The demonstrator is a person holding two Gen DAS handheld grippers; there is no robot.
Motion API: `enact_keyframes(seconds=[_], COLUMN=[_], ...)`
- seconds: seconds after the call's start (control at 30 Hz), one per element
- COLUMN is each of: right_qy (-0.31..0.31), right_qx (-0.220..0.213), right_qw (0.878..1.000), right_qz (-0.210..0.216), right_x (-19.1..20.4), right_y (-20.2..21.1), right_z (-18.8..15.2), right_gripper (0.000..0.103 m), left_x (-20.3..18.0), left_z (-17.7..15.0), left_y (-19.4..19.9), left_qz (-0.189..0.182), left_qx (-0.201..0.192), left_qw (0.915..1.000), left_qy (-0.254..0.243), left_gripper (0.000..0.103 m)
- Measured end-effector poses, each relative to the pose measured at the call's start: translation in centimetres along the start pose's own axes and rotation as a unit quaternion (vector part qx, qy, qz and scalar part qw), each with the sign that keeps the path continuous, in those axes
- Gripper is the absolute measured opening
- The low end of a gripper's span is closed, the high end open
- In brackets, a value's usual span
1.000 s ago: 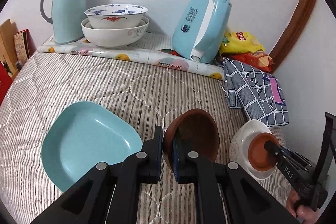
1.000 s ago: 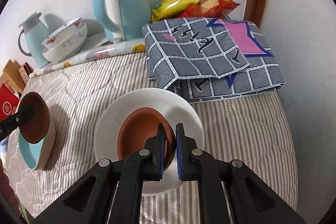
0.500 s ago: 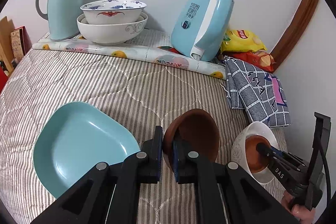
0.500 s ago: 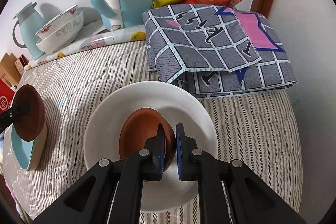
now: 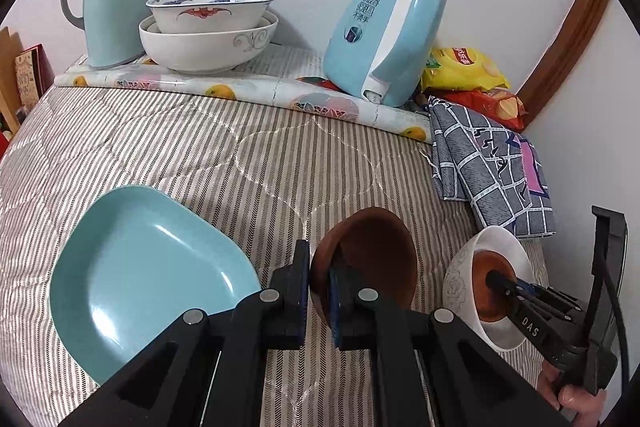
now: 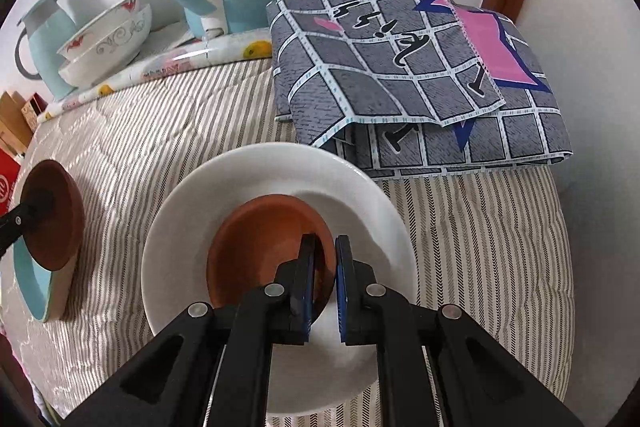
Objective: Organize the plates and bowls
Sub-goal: 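Lower the brown bowl into the white bowl and open the right tool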
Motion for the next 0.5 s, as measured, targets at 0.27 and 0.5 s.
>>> enact_keyframes(seconds=[0.27,0.5], right_qy=[0.014,0.02], right_qx=[0.014,0.021], right_qw=[1.0,0.999], right_qz=[-0.015,-0.022], right_x=[0.5,1.2], right_y=[-0.3,-0.5], right_z=[0.2,0.0], right_gripper=[0.014,0.033], left_x=[0.4,0.2], left_z=[-0.1,-0.5], left_y=[0.2,0.5], left_qz=[0.002,0.0], left_qx=[0.0,0.002], left_qw=[1.0,1.0], left_qy=[0.005,0.004], left_gripper=[0.009,0.009])
Point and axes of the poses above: each gripper's, at about its wrist camera, not at the fingertips, and y roughly against the way its jaws point, x to its left, z to its top, the point moved 4 cm from there along -y, roughly the way its jaws point, and after that the axes turned 13 degrees about x, right-handed, at the moved point
